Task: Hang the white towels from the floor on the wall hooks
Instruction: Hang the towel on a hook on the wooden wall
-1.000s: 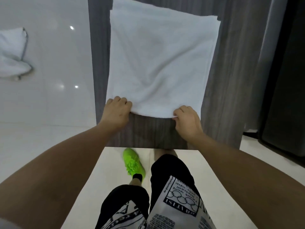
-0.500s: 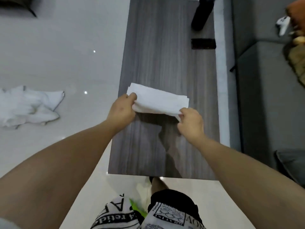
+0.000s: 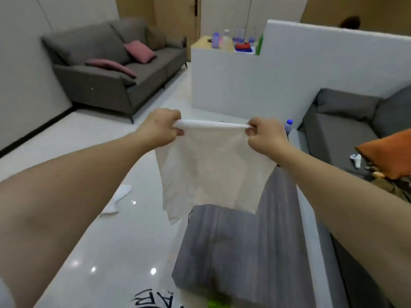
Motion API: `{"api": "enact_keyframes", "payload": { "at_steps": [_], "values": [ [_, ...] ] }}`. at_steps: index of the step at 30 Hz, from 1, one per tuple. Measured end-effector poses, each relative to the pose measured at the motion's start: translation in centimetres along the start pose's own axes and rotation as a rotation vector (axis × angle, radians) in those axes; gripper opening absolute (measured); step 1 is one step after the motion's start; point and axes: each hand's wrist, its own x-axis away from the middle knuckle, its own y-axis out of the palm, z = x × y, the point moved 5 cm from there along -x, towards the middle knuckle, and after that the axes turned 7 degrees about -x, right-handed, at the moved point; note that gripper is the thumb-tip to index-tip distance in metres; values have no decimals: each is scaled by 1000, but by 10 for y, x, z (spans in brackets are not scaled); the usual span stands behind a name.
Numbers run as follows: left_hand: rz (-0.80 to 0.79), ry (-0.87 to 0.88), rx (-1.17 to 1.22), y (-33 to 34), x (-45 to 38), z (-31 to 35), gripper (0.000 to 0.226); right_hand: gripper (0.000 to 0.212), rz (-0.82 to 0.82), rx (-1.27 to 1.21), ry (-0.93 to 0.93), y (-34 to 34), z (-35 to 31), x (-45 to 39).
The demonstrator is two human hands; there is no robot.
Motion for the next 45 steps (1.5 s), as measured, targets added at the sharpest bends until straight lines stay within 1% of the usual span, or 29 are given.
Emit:
{"api": "enact_keyframes", "payload": {
  "at_steps": [2,6,9,12,15,19,22,25,30,35,37,40,43,45],
  "values": [
    [82,-71,-1,-46,19,-28,20,10,22,48,-120,-13,-50,-3],
    [231,-151,-84,-130,76,-81,11,24,49,67,-357,-24,-158,2],
    [288,-218,-147,-177,119,-115,8,21,52,48,-495,-21,-228,8],
    [339,-291,-220,-217,161,-153,10,21,76,72,-605,-11,-294,11],
    [348,-364,-299,-254,202,-189,18,22,101,28,-708,2,-359,13],
    [374,-463,-415,-298,248,-236,13,16,135,-89,-861,22,-438,13],
    [412,-558,-460,-325,282,-277,11,23,95,-89,-911,49,-499,7],
    [379,-677,-537,-348,317,-320,9,27,61,-137,-1000,78,-564,3],
    [420,-854,-654,-397,382,-385,9,22,40,-245,-1182,122,-683,6],
    [453,-1064,-705,-437,454,-420,31,22,-27,-338,-1381,160,-802,20],
    [453,-1152,-721,-448,483,-426,36,23,-43,-374,-1461,171,-843,34],
    [458,-1286,-783,-466,531,-429,33,23,-57,-473,-1594,183,-903,68],
    [447,-1381,-846,-482,581,-424,26,21,-85,-581,-1692,189,-955,111],
    [454,-1443,-873,-493,618,-421,29,20,-107,-657,-1753,192,-988,144]
  ]
}}
